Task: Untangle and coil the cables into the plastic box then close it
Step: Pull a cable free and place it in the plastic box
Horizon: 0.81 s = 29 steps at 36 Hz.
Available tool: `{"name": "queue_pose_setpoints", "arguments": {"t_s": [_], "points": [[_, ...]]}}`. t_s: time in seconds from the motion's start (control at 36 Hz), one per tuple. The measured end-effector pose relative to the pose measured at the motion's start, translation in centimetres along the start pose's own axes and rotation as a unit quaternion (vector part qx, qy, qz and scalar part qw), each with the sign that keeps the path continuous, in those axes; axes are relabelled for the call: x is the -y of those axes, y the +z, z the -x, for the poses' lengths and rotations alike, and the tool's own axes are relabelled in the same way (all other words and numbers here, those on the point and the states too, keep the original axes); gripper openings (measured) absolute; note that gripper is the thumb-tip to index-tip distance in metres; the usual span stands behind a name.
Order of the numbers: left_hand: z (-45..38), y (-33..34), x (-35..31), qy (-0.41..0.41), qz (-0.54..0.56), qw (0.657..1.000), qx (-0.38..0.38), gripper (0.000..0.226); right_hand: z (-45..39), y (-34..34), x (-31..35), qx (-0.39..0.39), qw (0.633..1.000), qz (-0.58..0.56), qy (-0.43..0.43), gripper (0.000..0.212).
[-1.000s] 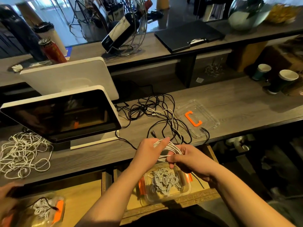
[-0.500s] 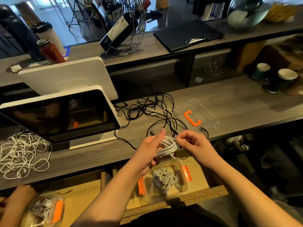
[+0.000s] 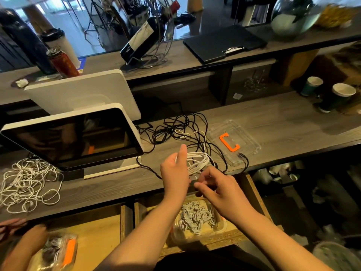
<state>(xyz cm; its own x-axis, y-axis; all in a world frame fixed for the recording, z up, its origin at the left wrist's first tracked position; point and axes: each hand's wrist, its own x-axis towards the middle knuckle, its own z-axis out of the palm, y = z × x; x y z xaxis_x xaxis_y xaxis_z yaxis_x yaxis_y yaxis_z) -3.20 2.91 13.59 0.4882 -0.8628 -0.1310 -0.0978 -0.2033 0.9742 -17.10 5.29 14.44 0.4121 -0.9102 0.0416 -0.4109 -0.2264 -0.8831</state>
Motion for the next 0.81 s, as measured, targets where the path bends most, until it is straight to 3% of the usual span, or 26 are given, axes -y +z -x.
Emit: {"name": "queue_pose_setpoints", "arguments": {"t_s": [0.14, 0.25, 0.39, 0.58, 0.64, 0.72, 0.81], "points": [[-0.2, 0.4, 0.2, 0.066, -0.068, 0.995, -0.008, 0.053, 0.2, -0.2, 0.7, -0.007, 0.999, -0.036, -0.028, 0.019], [-0.7, 0.1, 0.7, 0.084, -0.107, 0.991, -0.008, 0.055, 0.2, -0.7, 1.1, -0.023, 0.983, -0.179, 0.026, 0.037], [-1.3, -0.2, 0.8, 0.120, -0.172, 0.978, 0.013, 0.053, -0.4, -1.7, 1.1, 0.049, 0.958, -0.273, 0.073, 0.046], [-1.2, -0.3, 0.8, 0.148, -0.245, 0.956, 0.070, 0.053, -0.8, -2.0, 0.3, -0.009, 0.998, -0.016, -0.053, 0.017], [-0.9, -0.2, 0.9, 0.159, -0.251, 0.950, 0.101, 0.058, -1.1, -2.0, 0.2, -0.030, 0.994, 0.052, -0.093, 0.023], [-0.4, -0.2, 1.2, 0.184, -0.242, 0.943, 0.134, 0.062, -1.7, -2.3, -0.2, -0.071, 0.988, 0.108, -0.087, 0.037], [-0.2, -0.5, 1.9, 0.227, -0.213, 0.938, 0.154, 0.076, -2.1, -2.9, -0.1, -0.085, 0.994, 0.056, -0.031, 0.023]]}}
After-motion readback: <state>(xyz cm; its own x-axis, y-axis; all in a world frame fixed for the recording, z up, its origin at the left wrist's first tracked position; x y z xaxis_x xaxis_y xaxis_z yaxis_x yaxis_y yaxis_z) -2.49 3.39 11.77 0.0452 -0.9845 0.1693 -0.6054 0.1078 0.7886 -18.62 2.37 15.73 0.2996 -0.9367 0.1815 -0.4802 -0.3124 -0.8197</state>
